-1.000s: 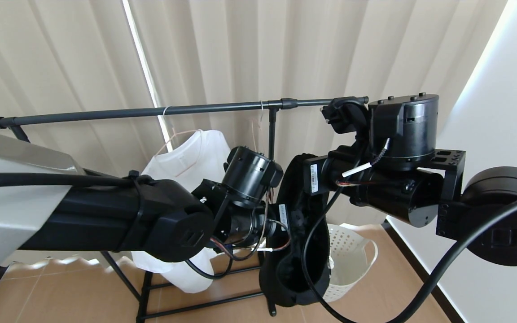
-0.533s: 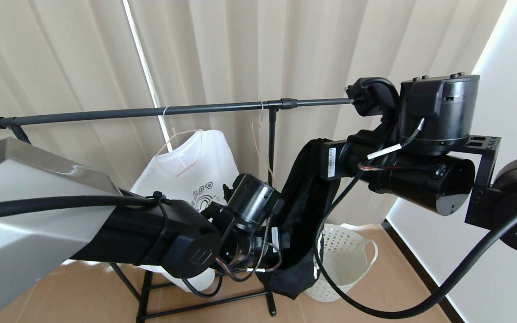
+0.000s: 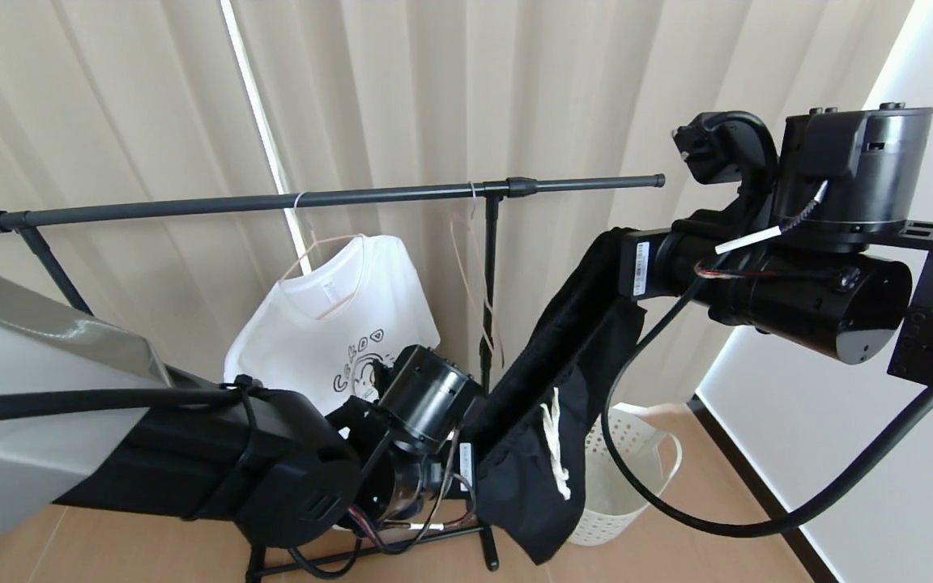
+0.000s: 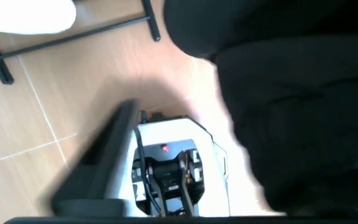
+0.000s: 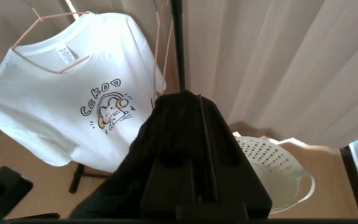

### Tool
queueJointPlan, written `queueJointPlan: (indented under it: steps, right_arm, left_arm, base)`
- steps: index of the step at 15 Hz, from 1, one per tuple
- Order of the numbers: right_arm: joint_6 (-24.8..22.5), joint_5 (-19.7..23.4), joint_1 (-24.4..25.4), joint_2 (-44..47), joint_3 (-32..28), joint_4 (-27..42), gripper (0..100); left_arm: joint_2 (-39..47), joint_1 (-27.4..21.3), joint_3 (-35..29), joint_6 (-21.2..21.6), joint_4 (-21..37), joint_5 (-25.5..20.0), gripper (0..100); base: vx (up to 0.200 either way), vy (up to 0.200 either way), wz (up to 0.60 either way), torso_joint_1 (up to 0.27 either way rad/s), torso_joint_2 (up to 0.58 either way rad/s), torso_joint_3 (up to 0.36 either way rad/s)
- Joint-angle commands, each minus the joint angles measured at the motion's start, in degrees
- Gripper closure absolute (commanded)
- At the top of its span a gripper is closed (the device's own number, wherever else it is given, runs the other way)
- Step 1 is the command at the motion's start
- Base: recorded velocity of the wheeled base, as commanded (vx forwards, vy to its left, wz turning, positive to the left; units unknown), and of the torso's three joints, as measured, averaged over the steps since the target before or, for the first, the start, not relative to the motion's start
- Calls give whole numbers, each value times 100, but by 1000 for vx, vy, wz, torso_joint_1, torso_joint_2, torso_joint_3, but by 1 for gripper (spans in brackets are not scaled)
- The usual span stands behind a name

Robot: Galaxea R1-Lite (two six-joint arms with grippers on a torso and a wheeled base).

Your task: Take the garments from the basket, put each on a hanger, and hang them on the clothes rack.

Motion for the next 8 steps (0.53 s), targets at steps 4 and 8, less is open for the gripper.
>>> queueJointPlan:
  steps: [4, 8]
  right_arm:
    - [-814, 3, -69, -181, 577, 801, 100]
    - [259, 301, -25, -119, -548, 2866, 100]
  left_arm:
    - [-846, 382, -633, 520, 71, 26, 100]
    - [-802, 698, -2092, 617, 1635, 509, 100]
  base:
    - [0, 0, 0, 0, 0, 0]
    - [0, 0, 0, 0, 0, 0]
